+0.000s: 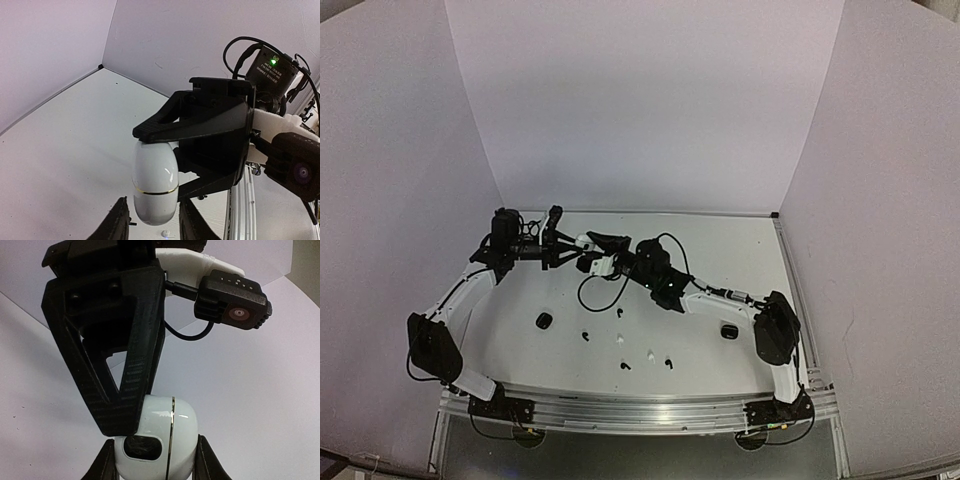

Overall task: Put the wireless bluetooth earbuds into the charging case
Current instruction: Pass from the right arm to the left, then open the charging case.

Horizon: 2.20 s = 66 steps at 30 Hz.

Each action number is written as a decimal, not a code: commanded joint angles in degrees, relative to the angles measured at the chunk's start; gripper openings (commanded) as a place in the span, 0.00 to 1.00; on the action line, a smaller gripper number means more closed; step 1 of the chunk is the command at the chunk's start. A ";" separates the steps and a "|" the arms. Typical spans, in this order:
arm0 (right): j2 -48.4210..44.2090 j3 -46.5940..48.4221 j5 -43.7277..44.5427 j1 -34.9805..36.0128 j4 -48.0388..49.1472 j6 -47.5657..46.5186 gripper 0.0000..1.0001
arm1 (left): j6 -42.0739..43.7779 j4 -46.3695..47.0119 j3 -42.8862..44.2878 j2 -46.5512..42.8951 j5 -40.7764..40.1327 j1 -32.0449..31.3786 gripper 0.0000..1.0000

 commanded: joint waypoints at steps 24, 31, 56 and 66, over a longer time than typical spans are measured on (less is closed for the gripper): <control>-1.74 2.41 -4.17 0.22 -4.43 19.29 0.85 | 2.96 4.08 0.66 -0.36 6.82 0.17 0.00; -7.43 2.43 -20.30 -4.14 -15.17 46.65 0.88 | 2.55 14.87 -5.57 -2.22 9.48 1.14 0.00; 2.49 15.63 -45.54 -9.05 -17.46 77.39 0.40 | -22.35 54.70 -17.09 -1.10 10.46 0.47 0.00; 4.51 17.89 -47.81 -9.05 -17.59 77.22 0.10 | -22.74 54.76 -16.43 -0.66 10.41 0.00 0.00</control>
